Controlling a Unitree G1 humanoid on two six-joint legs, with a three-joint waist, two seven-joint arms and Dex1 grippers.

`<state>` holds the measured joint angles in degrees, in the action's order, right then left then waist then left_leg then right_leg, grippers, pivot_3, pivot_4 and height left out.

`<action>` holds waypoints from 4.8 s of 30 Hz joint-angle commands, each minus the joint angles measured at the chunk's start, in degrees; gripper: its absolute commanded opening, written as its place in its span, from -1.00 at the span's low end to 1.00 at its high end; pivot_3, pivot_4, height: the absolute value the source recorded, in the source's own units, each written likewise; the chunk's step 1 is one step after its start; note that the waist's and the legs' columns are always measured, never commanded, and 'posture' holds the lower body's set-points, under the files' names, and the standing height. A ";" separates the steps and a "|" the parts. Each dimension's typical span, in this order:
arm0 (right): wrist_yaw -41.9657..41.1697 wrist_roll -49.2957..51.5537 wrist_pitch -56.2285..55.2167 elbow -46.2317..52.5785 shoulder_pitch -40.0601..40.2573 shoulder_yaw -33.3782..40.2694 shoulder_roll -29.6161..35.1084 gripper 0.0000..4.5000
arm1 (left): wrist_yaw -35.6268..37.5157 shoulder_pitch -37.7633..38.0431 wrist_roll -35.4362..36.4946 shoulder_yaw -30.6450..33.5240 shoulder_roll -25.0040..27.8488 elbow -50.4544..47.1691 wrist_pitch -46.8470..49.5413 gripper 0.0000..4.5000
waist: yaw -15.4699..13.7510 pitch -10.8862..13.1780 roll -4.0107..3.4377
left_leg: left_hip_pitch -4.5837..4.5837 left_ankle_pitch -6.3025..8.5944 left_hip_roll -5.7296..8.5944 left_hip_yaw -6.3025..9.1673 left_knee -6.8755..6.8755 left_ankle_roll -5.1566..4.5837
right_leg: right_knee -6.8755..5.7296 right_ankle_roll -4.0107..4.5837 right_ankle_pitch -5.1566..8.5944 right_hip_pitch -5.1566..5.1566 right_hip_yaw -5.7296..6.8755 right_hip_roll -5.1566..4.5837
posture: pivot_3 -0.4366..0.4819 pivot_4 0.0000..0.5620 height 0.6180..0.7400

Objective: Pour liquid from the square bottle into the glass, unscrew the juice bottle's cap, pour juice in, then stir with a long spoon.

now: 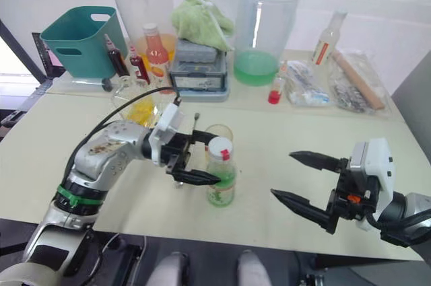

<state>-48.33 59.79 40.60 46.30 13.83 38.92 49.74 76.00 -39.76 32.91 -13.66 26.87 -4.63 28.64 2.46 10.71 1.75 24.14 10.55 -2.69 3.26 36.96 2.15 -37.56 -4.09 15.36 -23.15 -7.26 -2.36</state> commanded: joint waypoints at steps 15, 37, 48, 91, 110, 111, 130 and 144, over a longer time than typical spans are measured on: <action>12.60 2.30 -1.46 2.87 -12.60 -13.54 -0.43 1.00 | -0.48 -0.27 -3.66 -0.06 -0.22 -0.88 -2.35 -0.38 | 0.04 -0.01 0.00 | -0.06 0.00 0.00 0.00 0.00 0.00 | 0.00 0.00 0.00 0.05 -0.02 0.00 | -0.05 -0.47 0.73; 26.77 -2.74 2.59 0.25 -34.35 -36.79 -6.73 0.49 | -2.46 2.47 -6.16 -1.96 1.22 -4.57 -3.41 -0.38 | 0.02 -0.02 -0.02 | -0.06 0.00 -0.01 0.01 -0.01 0.00 | -0.01 0.02 -0.01 0.02 -0.02 0.00 | -0.05 -0.47 0.73; 1.24 -5.34 -1.25 -10.58 -41.28 -39.33 -1.26 -0.23 | -5.71 5.82 -5.08 -0.28 3.98 -9.28 -1.23 -0.38 | 0.07 -0.03 -0.03 | -0.12 0.00 -0.02 0.00 -0.01 0.00 | 0.00 0.02 -0.01 0.07 -0.02 0.00 | -0.05 -0.47 0.73; 5.07 -6.28 5.87 -2.79 -39.14 -29.85 -8.21 0.98 | -3.26 4.71 -4.88 -2.79 3.26 -4.27 -6.26 -0.38 | 0.01 -0.04 -0.03 | -0.26 -0.02 -0.04 -0.02 -0.02 0.02 | -0.06 0.03 -0.02 0.12 -0.01 0.02 | -0.05 -0.47 0.73; 2.72 -10.45 1.55 -7.63 -38.55 -35.63 -6.03 -0.25 | -3.37 4.58 -5.52 -1.74 2.91 -3.63 -6.88 -0.38 | -0.25 -0.05 -0.01 | -0.32 -0.03 -0.03 -0.02 -0.02 0.03 | 0.04 0.02 -0.02 0.24 -0.03 0.01 | -0.05 -0.47 0.73; 0.35 -11.04 0.63 -8.99 -39.31 -36.22 -5.32 -0.25 | -3.63 4.69 -5.37 -1.51 3.01 -3.85 -6.61 -0.38 | -0.23 -0.05 -0.01 | -0.34 -0.03 -0.03 -0.02 -0.03 0.03 | 0.05 0.02 -0.02 0.27 -0.02 0.01 | -0.05 -0.47 0.73; -42.67 -21.89 -9.93 -43.66 -68.97 -51.44 -6.43 -0.25 | -7.55 8.63 -2.99 0.51 5.59 -10.79 -2.08 -0.38 | 0.03 -0.04 -0.04 | -0.09 -0.03 -0.04 0.00 -0.09 0.03 | 0.12 0.00 -0.07 0.01 0.02 0.01 | -0.05 -0.47 0.73; -11.70 -11.41 3.25 -15.31 -50.47 -33.05 -6.64 0.98 | -4.33 5.58 -3.82 -1.35 4.00 -6.18 -4.25 -0.38 | 0.07 -0.04 -0.04 | -0.12 -0.03 -0.04 0.04 -0.11 0.03 | 0.01 0.02 -0.04 0.01 0.05 0.02 | -0.05 -0.47 0.73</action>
<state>-65.40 46.07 41.94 25.96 -37.43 3.48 43.61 71.11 -34.14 31.40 -13.01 30.85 -12.13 24.21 2.53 10.67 1.72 24.02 10.52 -2.73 3.29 36.86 2.19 -37.54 -4.08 15.32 -23.14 -7.21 -2.35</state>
